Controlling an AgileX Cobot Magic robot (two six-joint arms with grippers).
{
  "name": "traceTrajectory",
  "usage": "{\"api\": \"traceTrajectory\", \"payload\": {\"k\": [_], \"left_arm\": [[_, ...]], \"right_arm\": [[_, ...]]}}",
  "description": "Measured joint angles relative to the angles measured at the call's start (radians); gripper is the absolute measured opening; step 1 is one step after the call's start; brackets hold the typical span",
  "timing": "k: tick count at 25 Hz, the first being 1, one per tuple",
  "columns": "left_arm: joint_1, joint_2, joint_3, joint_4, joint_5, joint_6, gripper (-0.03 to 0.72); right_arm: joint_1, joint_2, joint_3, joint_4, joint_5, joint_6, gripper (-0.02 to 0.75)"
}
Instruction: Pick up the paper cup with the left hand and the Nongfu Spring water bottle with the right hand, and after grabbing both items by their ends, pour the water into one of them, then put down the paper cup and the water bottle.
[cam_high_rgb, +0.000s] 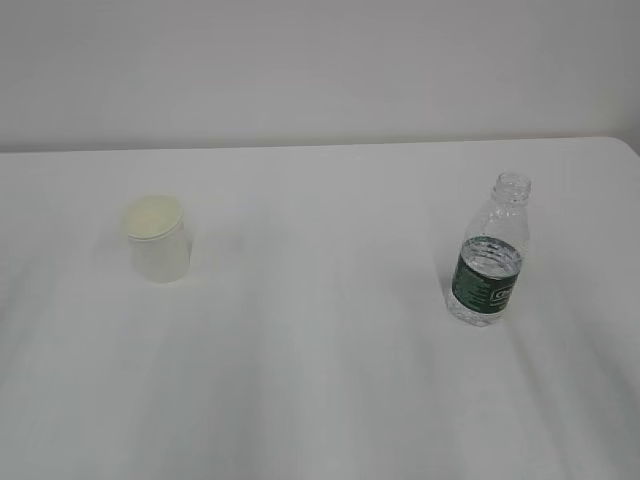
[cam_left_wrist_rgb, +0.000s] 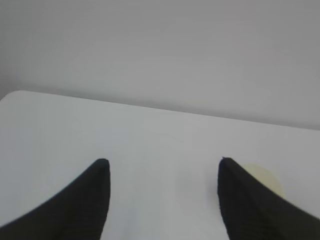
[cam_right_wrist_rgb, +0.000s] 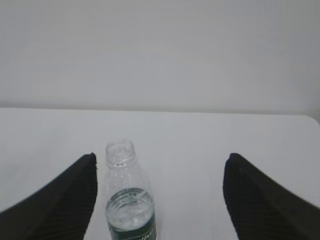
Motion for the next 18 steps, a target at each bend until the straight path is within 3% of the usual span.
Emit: {"api": "traceTrajectory", "payload": {"k": [6,11,15,18], "left_arm": [[-0.12,0.171,0.012,-0.007,-0.075,0.0,0.484],[-0.244,0.26,0.156,-0.036,-0.36,-0.009,0.484],[-0.321,0.262,0.263,-0.036,-0.551,-0.018,0.484],[-0.337,0.262,0.296,-0.028,-0.595,-0.023,0.484]], "right_arm": [[0.0,0.112,0.003,0.002,-0.023,0.017,0.587],[0.0,0.161,0.005,-0.002,-0.049,0.027,0.587],[0.0,0.183,0.056,-0.005,-0.167,0.029,0.587],[0.0,0.214,0.115,-0.007,-0.281,0.034,0.587]]}}
